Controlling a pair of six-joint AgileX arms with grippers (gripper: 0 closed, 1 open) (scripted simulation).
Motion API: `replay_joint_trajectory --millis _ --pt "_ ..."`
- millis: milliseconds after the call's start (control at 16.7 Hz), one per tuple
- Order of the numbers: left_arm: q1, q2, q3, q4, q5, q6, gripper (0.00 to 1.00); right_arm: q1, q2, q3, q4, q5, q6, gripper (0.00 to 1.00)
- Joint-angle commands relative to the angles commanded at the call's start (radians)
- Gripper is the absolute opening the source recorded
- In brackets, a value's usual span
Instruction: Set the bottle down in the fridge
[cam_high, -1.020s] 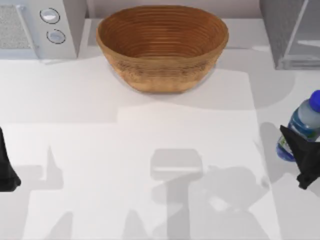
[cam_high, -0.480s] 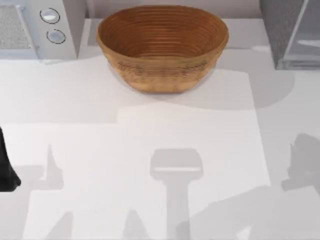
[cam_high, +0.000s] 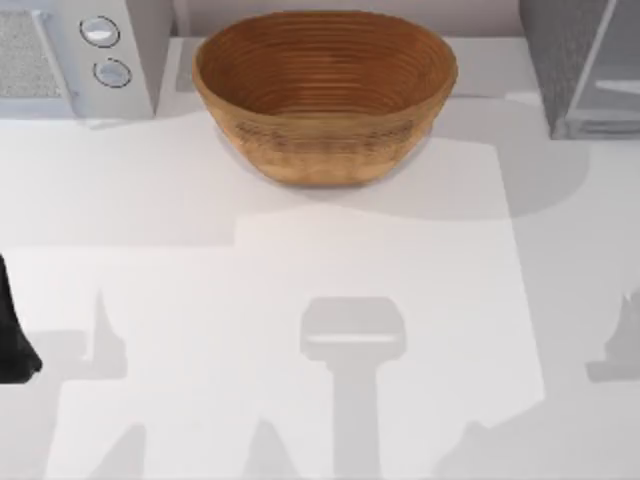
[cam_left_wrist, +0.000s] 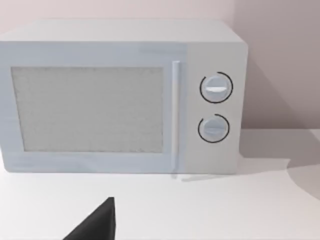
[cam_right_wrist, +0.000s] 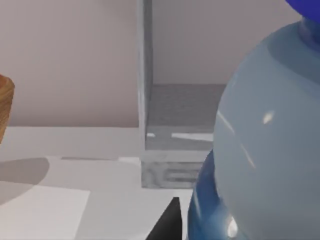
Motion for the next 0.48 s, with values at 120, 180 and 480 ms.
replay_joint_trajectory --millis 120,180,480 --pt "0.0 0.0 0.0 0.0 0.0 0.0 1.0 0.0 0.0 0.0 0.0 0.0 0.0 0.01" --pt "0.0 0.0 0.0 0.0 0.0 0.0 1.0 0.0 0.0 0.0 0.0 0.0 0.0 0.01" --pt "0.0 0.0 0.0 0.0 0.0 0.0 1.0 -0.006 0.066 0.045 0.051 -0.015 0.004 0.01"
